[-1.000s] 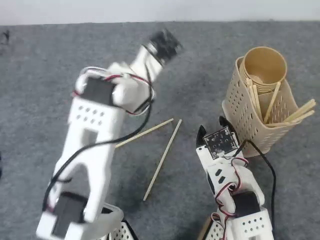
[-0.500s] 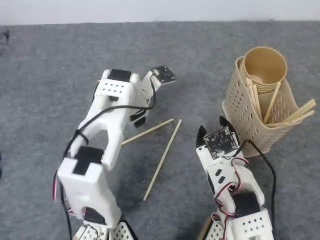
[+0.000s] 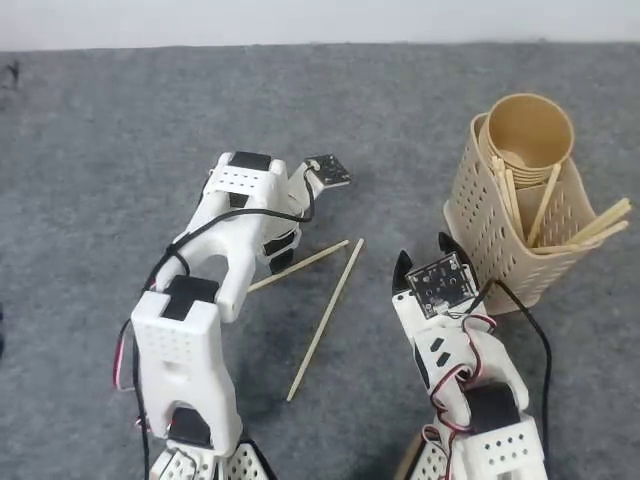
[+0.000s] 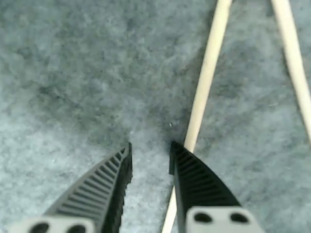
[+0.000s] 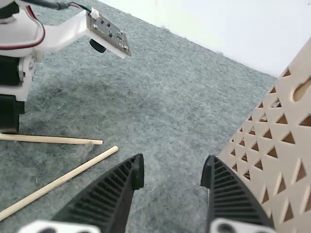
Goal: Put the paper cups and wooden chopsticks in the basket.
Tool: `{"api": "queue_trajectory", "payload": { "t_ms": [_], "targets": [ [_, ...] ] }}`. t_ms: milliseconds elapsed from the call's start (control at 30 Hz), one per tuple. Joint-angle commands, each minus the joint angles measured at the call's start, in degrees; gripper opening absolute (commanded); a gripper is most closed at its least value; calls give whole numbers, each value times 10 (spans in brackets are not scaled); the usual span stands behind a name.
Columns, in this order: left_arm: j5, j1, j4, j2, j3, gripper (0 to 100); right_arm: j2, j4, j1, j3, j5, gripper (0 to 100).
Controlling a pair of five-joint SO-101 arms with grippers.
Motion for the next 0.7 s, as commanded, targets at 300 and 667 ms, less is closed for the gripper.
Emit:
{"api": "queue_trajectory", "payload": {
  "t_ms": [300,667],
  "targets": [
    [-2,29,120,-62,-80,52,-5,-10,2,9,7,210],
    [-4,29,33,-17,0,97,-5,-10,2,9,7,210]
  ]
}}
